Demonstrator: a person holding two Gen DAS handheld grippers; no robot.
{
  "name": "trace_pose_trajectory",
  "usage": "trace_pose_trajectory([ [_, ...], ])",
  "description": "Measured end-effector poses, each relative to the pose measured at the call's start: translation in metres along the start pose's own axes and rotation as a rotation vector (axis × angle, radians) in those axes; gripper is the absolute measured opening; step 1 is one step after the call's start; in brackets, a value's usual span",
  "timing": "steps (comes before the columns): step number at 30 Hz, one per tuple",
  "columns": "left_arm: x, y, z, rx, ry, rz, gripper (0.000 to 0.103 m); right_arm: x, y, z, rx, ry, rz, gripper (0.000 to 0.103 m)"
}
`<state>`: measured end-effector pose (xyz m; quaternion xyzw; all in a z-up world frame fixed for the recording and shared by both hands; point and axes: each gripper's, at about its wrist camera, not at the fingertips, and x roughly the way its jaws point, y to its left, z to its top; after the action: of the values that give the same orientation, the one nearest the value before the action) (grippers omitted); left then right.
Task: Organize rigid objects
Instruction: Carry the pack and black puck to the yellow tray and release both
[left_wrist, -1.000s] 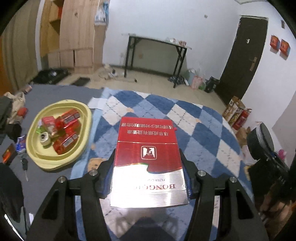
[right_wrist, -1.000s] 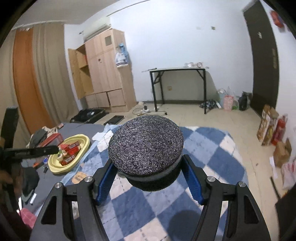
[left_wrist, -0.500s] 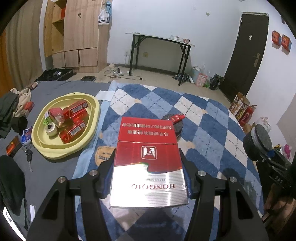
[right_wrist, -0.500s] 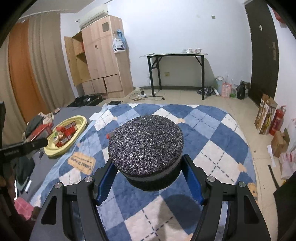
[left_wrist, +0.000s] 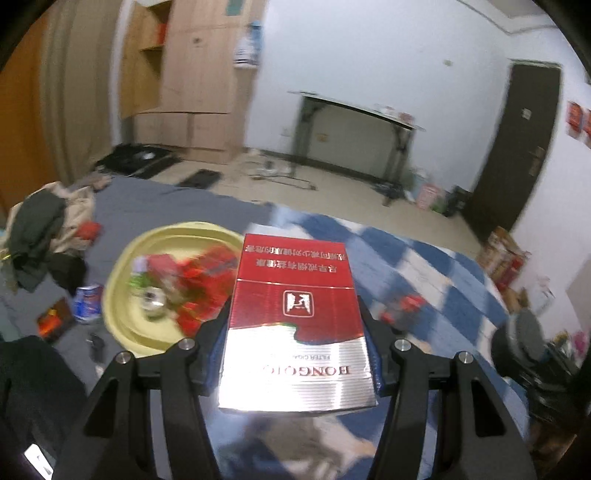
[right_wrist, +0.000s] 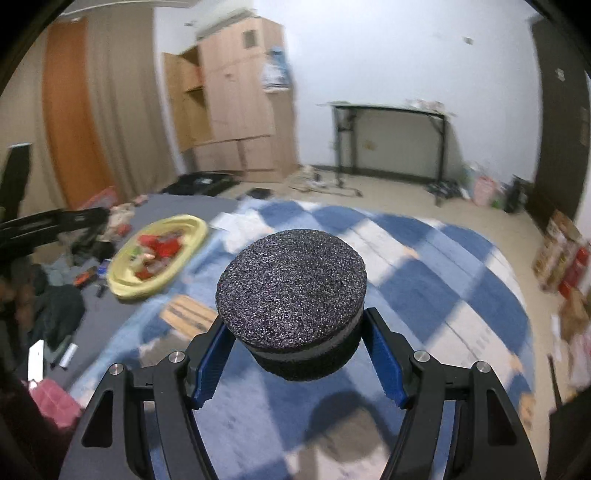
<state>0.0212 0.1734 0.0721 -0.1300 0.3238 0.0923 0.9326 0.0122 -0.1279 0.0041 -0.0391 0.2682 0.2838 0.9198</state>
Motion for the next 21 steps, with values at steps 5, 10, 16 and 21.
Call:
trace_pose_trajectory([
  [5,0.032,0.071,0.014,-0.129,0.02,0.076,0.06,0.054,0.059,0.039,-0.054,0.01,0.153,0.069],
  [10,0.072,0.138,0.008,-0.194,0.065,0.179,0.06,0.136,0.122,0.067,-0.148,0.08,0.258,0.069],
  [16,0.121,0.187,-0.003,-0.236,0.148,0.217,0.06,0.233,0.17,0.073,-0.204,0.183,0.327,0.069],
  [21,0.149,0.201,-0.002,-0.255,0.157,0.211,0.06,0.293,0.2,0.073,-0.247,0.23,0.355,0.069],
])
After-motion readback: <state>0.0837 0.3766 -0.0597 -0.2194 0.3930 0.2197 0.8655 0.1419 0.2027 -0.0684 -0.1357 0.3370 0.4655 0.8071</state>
